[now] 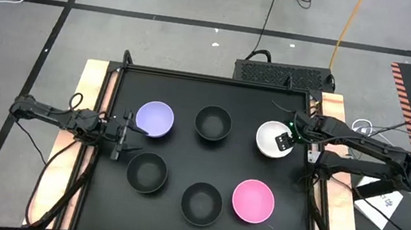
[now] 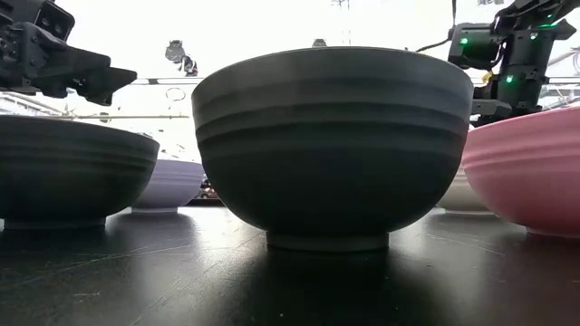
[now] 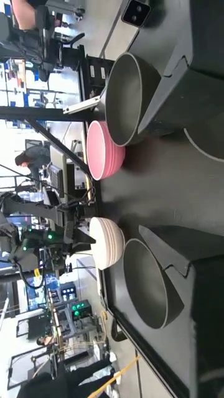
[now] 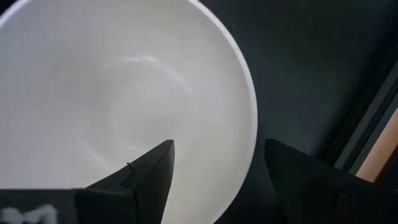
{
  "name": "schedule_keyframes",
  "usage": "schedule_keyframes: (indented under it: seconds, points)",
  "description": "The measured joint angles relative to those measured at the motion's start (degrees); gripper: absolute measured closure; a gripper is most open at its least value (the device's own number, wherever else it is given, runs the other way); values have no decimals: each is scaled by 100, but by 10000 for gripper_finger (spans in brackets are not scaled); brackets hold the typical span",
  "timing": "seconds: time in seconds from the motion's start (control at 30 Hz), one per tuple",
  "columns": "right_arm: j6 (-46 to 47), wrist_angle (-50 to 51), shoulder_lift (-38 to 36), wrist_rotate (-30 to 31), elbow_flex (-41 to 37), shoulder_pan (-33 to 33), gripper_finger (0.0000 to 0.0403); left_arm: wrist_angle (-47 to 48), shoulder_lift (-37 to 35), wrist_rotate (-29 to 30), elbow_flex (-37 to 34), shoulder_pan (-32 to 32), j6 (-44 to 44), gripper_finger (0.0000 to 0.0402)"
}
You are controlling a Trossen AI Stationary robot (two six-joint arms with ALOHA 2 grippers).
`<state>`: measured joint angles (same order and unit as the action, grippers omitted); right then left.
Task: Nest bowls inside each other
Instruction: Stack the white bowl on top of the black bowl
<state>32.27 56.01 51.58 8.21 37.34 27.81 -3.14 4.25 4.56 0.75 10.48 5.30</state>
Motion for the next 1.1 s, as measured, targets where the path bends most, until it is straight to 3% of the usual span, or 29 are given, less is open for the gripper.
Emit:
schedule_keyframes:
  seconds: [0.27, 0.8, 1.1]
  points:
    - [-20, -48, 325, 2, -2, 2, 193, -2, 0, 0, -1, 0, 82, 156]
    - [-252, -477, 766, -89, -4, 4, 388, 13, 0, -7, -2, 0, 90, 156]
    - [-341, -530, 815, -310, 6, 145, 399, 107, -1, -11, -2, 0, 56, 156]
